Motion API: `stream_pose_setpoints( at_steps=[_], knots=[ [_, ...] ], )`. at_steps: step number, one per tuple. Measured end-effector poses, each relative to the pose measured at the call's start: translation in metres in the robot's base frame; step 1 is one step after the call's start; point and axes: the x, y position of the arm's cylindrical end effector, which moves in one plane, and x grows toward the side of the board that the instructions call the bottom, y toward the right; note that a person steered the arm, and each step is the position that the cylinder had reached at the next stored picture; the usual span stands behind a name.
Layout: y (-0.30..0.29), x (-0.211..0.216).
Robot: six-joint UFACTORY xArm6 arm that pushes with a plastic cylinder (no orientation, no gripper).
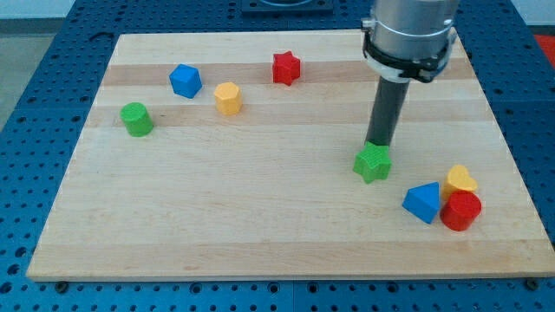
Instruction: Move green star closer to the yellow heart
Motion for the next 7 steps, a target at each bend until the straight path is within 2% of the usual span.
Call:
stream_pose_setpoints(
  at_steps=[1, 2, 3, 4, 5, 7],
  knots=[
    [0.001, 0.003],
    [-0.015, -0.02],
    [-0.058, -0.023],
    [-0.069, -0.005],
    [-0.066, 0.022],
    [-0.023, 0.03]
  ],
)
